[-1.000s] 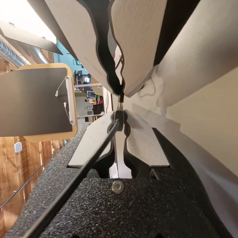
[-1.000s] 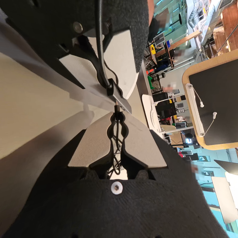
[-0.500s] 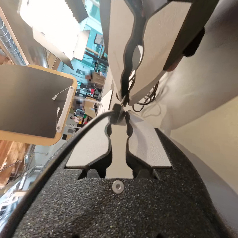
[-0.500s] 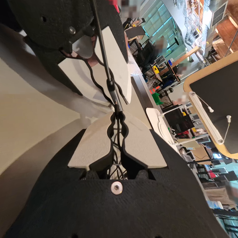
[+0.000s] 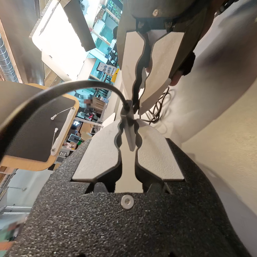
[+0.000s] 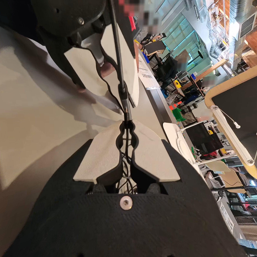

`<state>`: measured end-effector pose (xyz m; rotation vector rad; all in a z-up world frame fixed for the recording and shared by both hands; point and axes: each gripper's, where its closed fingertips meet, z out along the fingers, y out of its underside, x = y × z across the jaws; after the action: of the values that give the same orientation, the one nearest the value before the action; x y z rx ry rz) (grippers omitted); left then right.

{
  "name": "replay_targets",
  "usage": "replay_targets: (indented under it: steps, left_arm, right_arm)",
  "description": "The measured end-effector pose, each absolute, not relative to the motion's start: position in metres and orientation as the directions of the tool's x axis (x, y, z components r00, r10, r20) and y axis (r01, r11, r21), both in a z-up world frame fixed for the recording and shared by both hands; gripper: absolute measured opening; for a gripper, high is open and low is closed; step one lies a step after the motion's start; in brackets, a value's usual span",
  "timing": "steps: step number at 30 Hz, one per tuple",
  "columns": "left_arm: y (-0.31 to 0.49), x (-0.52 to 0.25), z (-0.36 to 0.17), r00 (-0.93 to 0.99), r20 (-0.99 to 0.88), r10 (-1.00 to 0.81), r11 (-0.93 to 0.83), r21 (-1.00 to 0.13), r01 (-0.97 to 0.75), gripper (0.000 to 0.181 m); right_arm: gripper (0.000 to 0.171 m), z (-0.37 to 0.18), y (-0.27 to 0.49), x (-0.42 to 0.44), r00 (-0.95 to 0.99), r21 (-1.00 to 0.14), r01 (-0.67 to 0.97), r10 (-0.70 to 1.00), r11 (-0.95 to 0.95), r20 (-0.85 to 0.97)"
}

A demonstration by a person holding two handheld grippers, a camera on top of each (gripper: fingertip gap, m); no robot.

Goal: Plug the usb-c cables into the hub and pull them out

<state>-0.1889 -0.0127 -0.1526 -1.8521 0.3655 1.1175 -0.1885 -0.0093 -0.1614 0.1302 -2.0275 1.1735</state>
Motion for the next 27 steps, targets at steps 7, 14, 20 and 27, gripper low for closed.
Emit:
replay_targets:
  steps: [7, 14, 20, 27]
  left_arm:
    - [-0.013, -0.185, -0.151, 0.565, -0.805, 0.183, -0.516, -0.568, -0.642, 0.013]
    - [-0.009, -0.185, -0.154, 0.512, -0.844, 0.161, -0.549, -0.507, -0.664, 0.013]
    - [-0.007, -0.188, -0.160, 0.500, -0.857, 0.125, -0.601, -0.466, -0.650, 0.011]
    - [-0.007, -0.187, -0.161, 0.519, -0.847, 0.118, -0.609, -0.474, -0.636, 0.011]
  right_arm:
    - [0.006, -0.165, -0.006, -0.192, -0.698, -0.691, -0.430, 0.271, 0.581, 0.663]
    - [0.006, -0.169, -0.003, -0.195, -0.666, -0.638, -0.442, 0.246, 0.630, 0.704]
    - [0.006, -0.173, 0.000, -0.199, -0.630, -0.584, -0.440, 0.228, 0.682, 0.742]
    - [0.005, -0.171, 0.000, -0.197, -0.617, -0.568, -0.454, 0.218, 0.686, 0.756]
